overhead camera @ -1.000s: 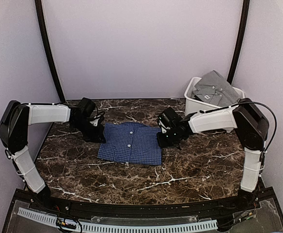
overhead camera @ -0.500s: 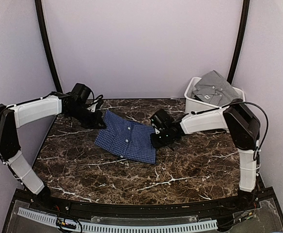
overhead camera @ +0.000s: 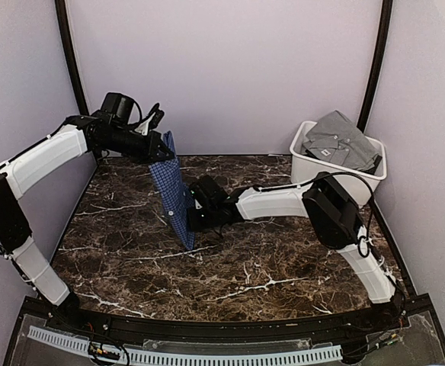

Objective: Fold and stack the long sleeve shirts
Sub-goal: Turn over the square folded shirt at the center of the board.

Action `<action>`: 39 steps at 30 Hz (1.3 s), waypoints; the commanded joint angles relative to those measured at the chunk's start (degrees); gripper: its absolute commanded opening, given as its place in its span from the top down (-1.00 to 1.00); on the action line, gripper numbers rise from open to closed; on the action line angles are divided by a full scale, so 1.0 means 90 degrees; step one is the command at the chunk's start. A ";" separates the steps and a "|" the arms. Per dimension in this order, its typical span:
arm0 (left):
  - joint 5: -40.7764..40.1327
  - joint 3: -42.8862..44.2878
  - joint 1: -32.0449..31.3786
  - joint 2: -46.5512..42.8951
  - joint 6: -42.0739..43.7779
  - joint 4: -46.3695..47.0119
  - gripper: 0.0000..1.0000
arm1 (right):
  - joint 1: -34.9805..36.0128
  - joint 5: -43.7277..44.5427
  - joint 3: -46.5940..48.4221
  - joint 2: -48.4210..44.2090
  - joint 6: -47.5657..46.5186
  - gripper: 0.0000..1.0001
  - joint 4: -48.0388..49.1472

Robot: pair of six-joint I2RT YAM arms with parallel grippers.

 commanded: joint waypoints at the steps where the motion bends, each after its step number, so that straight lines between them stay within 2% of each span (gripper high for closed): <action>1: 0.0396 0.0323 0.0046 0.0135 0.0088 0.0108 1.00 | 0.0138 -0.0945 0.0315 0.0670 0.0552 0.60 0.0382; 9: 0.0605 0.0259 0.0115 0.0239 0.0154 0.0239 1.00 | 0.0056 -0.1763 0.0566 0.0819 0.0835 0.54 0.1036; 12: 0.0597 0.0162 0.0124 0.0200 0.0187 0.0248 1.00 | 0.0003 -0.1802 0.0199 0.0533 0.0862 0.52 0.1267; 19: 0.0554 0.0012 0.0154 0.0158 0.0354 0.0187 1.00 | -0.0239 -0.1940 -0.0926 -0.0417 0.0840 0.29 0.2097; 26: 0.0434 0.0030 0.0168 0.0207 0.0540 0.0043 1.00 | -0.0587 -0.1977 -0.2072 -0.1465 0.0943 0.20 0.2665; 31: 0.0418 0.0112 0.0169 0.0232 0.0576 -0.0033 1.00 | -0.0751 -0.1835 -0.2230 -0.1926 0.0942 0.30 0.2382; 35: 0.0828 0.0227 0.0069 0.0355 0.0412 0.0047 1.00 | -0.0961 -0.1541 -0.2560 -0.2624 0.0805 0.37 0.2040; 39: 0.0593 0.0444 -0.0708 0.0766 0.0111 0.0168 1.00 | -0.1311 -0.1093 -0.3052 -0.3553 0.0635 0.37 0.1543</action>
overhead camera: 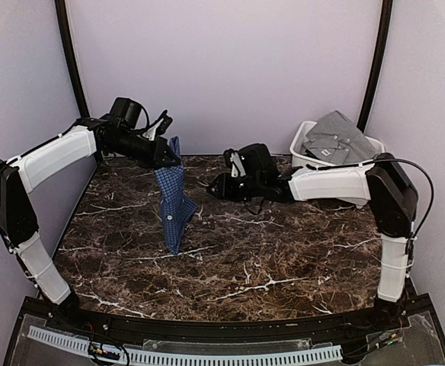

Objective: Fold and stack the long sleeve shirts
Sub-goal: Turn over the square folded shirt at the center of the board, then adjust the square-folded shirt at the center of the board.

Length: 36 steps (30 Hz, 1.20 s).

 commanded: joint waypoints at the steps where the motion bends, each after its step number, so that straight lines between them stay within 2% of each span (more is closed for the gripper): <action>1: 0.0006 0.0450 -0.1067 0.0581 -0.0372 0.0244 1.00 | -0.0427 0.0663 -0.0649 -0.1179 -0.0218 0.37 -0.0550; 5: -0.0349 0.1228 -0.2297 0.1851 -0.1057 0.0446 1.00 | -0.0911 0.1016 -0.1674 -0.2440 -0.0230 0.29 -0.0896; 7: -0.0722 0.1999 -0.2843 0.2611 -0.1290 0.0323 0.73 | -0.1128 0.1350 -0.2215 -0.3152 -0.0273 0.19 -0.1137; 8: -0.0905 0.2512 -0.3095 0.3006 -0.1381 0.0265 0.41 | -0.1206 0.1398 -0.2438 -0.3388 -0.0300 0.14 -0.1217; 10: -0.1034 0.3009 -0.3260 0.3271 -0.1573 0.0209 0.10 | -0.1274 0.1405 -0.2786 -0.3707 -0.0355 0.03 -0.1414; 13: -0.1325 0.3178 -0.3272 0.3182 -0.1647 0.0248 -0.21 | -0.1280 0.1250 -0.3123 -0.3871 -0.0394 -0.12 -0.1623; 17: -0.1787 0.2765 -0.3101 0.2705 -0.1670 0.0209 -0.28 | -0.1251 0.1072 -0.3538 -0.3817 -0.0369 -0.25 -0.1533; 21: -0.2060 0.1370 -0.2645 0.1832 -0.1733 0.0714 -0.29 | -0.1096 0.1218 -0.3546 -0.3516 -0.0406 -0.28 -0.1679; 25: -0.2004 -0.0251 -0.1876 0.1126 -0.1688 0.1030 -0.29 | -0.0900 0.1469 -0.3429 -0.3119 -0.0427 -0.35 -0.1884; 27: -0.1848 -0.0758 -0.1377 0.0818 -0.1575 0.1159 -0.29 | -0.0815 0.1579 -0.3402 -0.2896 -0.0420 -0.37 -0.1934; 31: -0.1417 -0.1333 -0.0820 0.0714 -0.1277 0.1181 -0.33 | -0.0724 0.1759 -0.3330 -0.2555 -0.0352 -0.41 -0.1991; 36: -0.0708 -0.1694 -0.0560 0.0962 -0.1069 0.1268 -0.38 | -0.0668 0.1841 -0.3224 -0.2104 -0.0293 -0.43 -0.1971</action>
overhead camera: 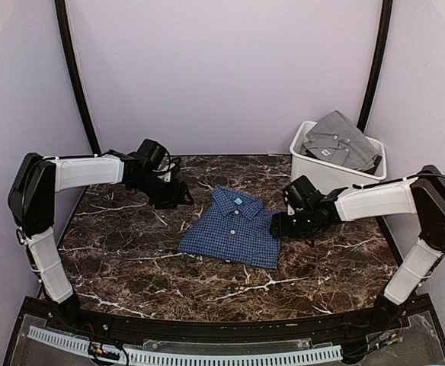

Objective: Fold and stack the long sleeve shirts
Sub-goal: Adjust the square-folded shirt at the center of the board.

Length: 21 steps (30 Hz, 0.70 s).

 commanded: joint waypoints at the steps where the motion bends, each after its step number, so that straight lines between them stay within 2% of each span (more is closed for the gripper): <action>1: 0.0846 -0.0248 0.0039 0.0163 0.0347 0.0151 -0.39 | 0.0097 0.0247 0.0274 0.0359 0.0088 -0.43 0.0000; 8: 0.1303 -0.0605 0.0027 0.0553 0.0140 0.0565 -0.40 | 0.0248 0.0475 0.0582 0.0877 0.0114 -0.40 -0.0188; 13: 0.1319 -0.0740 -0.0259 0.0692 0.0028 0.0767 -0.39 | 0.0457 0.0608 0.0709 0.1113 0.0172 -0.30 -0.0331; 18: 0.1251 -0.0801 -0.0669 0.0827 -0.0231 0.0924 -0.29 | 0.0631 0.0704 0.0984 0.1299 0.0196 -0.08 -0.0495; 21: 0.1228 -0.0805 -0.0837 0.0853 -0.0446 0.1090 -0.06 | 0.0664 0.0656 0.1163 0.1374 0.0154 0.15 -0.0522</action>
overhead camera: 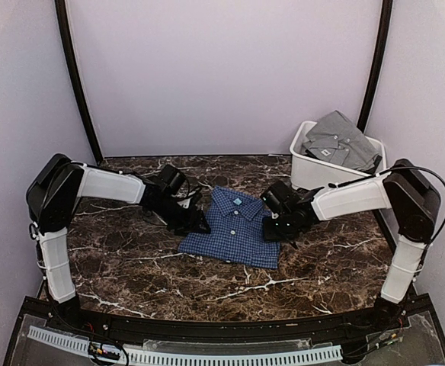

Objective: Fold and stack the long sleeve shirts
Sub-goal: Adjust the square-folded shirt at the center of the board.

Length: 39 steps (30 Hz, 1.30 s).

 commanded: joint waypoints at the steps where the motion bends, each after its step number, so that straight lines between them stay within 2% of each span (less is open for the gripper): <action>1: 0.0081 -0.0127 -0.0265 0.0047 -0.0416 0.0332 0.02 | 0.0120 -0.0039 0.0332 0.0224 -0.0013 0.32 -0.0220; 4: -0.0005 -0.0132 -0.0306 -0.0036 -0.0634 0.0477 0.51 | 0.0151 -0.0109 0.0671 0.0315 -0.0107 0.73 -0.0317; 7: -0.0386 -0.0173 -0.0310 -0.0426 -0.0712 0.0516 0.83 | 0.0182 -0.0192 0.1094 0.0352 -0.0236 1.00 -0.0467; 11: -0.0962 -0.0187 -0.0312 -0.1086 -0.0650 0.0120 0.98 | 0.0260 -0.0192 0.1768 0.0294 -0.0430 1.00 -0.0822; 15: -0.1516 -0.0392 -0.0396 -0.1763 -0.0736 -0.0359 1.00 | 0.0286 -0.0480 0.2125 0.0189 -0.0604 1.00 -0.0953; 21: -0.2047 -0.0884 -0.0609 -0.2197 -0.1049 -0.0724 0.95 | 0.0259 -0.0775 0.2171 0.0296 -0.0804 1.00 -0.0996; 23: -0.2143 -0.0971 -0.0630 -0.2155 -0.1120 -0.0799 0.59 | 0.0105 -0.0849 0.1849 0.0261 -0.0808 1.00 -0.0918; 24: -0.2283 -0.0969 -0.0626 -0.2125 -0.1113 -0.0860 0.24 | -0.0021 -0.0888 0.1568 0.0203 -0.0791 1.00 -0.0804; 26: -0.2533 -0.1006 -0.0607 -0.2119 -0.1067 -0.0836 -0.14 | -0.0299 -0.0975 0.1016 0.0107 -0.0760 1.00 -0.0595; 28: -0.2601 -0.0995 -0.0493 -0.2050 -0.0961 -0.0807 -0.24 | -0.0460 -0.0938 0.0680 0.0016 -0.0748 0.86 -0.0517; 31: -0.2470 -0.0878 -0.0271 -0.1866 -0.0822 -0.0798 -0.25 | -0.0486 -0.0861 0.0549 -0.0134 -0.0759 0.45 -0.0542; 34: -0.2231 -0.0826 -0.0024 -0.1638 -0.0706 -0.0608 -0.14 | -0.0477 -0.0750 0.0582 -0.0311 -0.0713 0.11 -0.0600; 36: -0.2069 -0.0745 0.0071 -0.1508 -0.0656 -0.0520 -0.05 | -0.0435 -0.0575 0.0714 -0.0398 -0.0701 -0.01 -0.0730; 39: -0.1852 -0.0495 0.0122 -0.1359 -0.0573 -0.0469 0.08 | -0.0315 -0.0332 0.0969 -0.0472 -0.0730 -0.04 -0.0921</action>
